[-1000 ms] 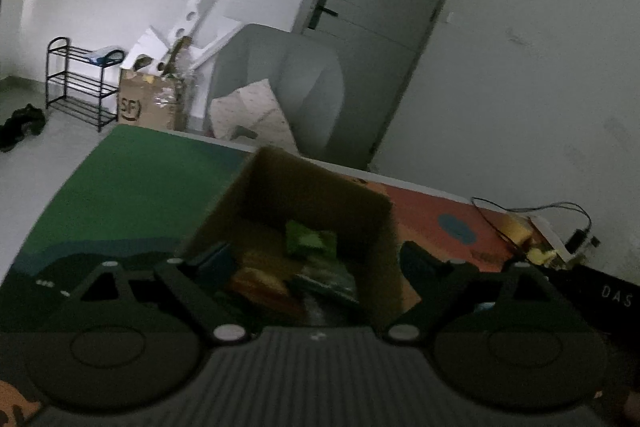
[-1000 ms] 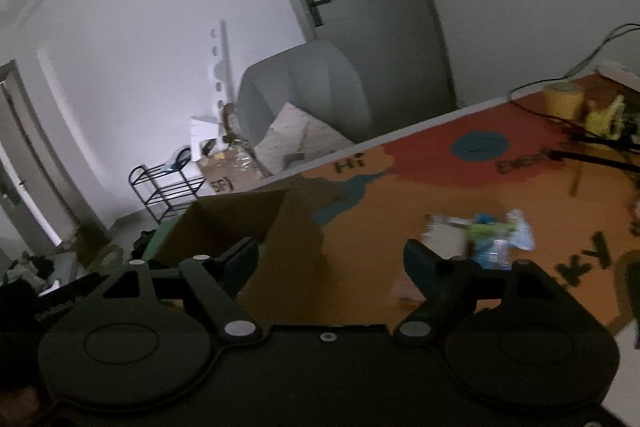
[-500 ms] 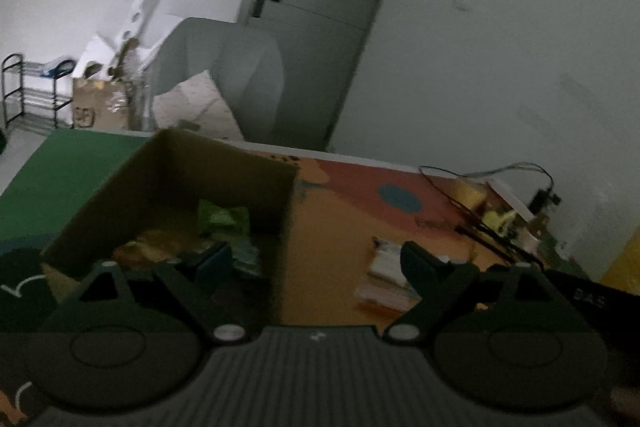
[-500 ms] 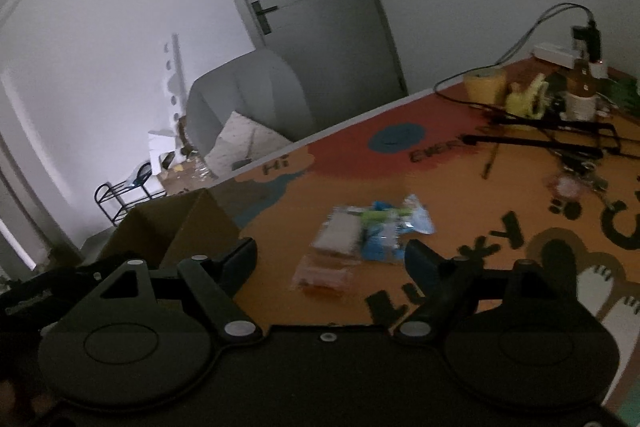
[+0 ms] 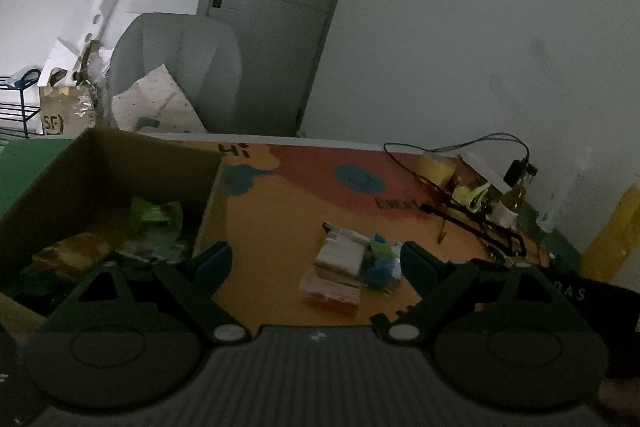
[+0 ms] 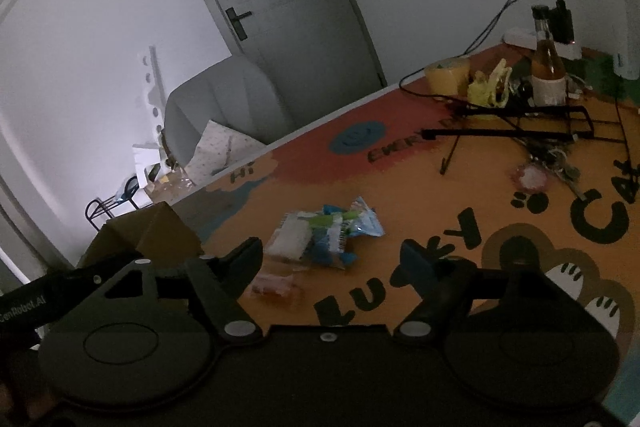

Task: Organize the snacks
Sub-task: 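Move both empty grippers back to the remaining snack pile, then grasp the clear packet with red contents with the left gripper while the right gripper grasps a green packet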

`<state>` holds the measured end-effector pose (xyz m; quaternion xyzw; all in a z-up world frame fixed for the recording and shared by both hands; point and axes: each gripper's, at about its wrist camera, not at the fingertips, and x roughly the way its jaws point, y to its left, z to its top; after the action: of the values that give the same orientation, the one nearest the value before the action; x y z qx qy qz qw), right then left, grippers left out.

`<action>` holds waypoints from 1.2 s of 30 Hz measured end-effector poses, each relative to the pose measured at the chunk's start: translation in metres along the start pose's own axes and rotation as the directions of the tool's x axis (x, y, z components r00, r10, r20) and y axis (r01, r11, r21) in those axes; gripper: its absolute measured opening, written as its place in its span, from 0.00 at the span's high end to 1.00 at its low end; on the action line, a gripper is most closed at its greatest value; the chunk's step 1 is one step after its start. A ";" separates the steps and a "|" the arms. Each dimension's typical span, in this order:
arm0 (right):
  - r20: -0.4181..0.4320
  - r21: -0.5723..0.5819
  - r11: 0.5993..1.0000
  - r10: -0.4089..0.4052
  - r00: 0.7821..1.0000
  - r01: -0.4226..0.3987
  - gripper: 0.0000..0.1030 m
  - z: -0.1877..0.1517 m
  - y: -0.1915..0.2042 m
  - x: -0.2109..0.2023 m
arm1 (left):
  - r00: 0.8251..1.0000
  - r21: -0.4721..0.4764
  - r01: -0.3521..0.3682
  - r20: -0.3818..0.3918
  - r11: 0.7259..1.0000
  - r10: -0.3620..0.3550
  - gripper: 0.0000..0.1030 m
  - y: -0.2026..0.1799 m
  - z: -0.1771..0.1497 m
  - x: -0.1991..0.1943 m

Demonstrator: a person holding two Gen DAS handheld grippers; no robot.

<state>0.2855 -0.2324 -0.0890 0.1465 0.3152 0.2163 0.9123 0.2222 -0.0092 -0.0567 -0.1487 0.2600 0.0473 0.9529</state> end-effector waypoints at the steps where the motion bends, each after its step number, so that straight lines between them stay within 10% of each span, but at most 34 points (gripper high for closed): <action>1: -0.003 0.001 1.000 0.001 1.000 -0.001 0.29 0.000 -0.002 0.001 | 1.000 0.000 0.003 -0.004 1.000 -0.003 0.12 -0.002 0.000 0.002; 18: -0.065 0.061 0.998 0.034 0.997 -0.030 0.29 0.003 -0.032 0.028 | 0.996 0.024 -0.008 -0.094 1.000 0.010 0.13 -0.020 -0.012 0.053; 24: -0.079 0.105 0.993 0.071 0.994 -0.063 0.08 0.004 -0.040 0.039 | 0.990 0.033 -0.012 -0.137 0.999 0.016 0.14 -0.022 -0.019 0.075; 36: -0.134 0.105 0.991 0.093 0.987 -0.079 0.07 0.000 -0.041 0.071 | 0.979 0.035 -0.015 -0.201 0.999 0.022 0.24 -0.019 -0.030 0.113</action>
<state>0.3484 -0.2327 -0.1418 0.1897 0.3815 0.2495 0.8696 0.3080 -0.0353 -0.1339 -0.1344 0.3574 0.0367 0.9235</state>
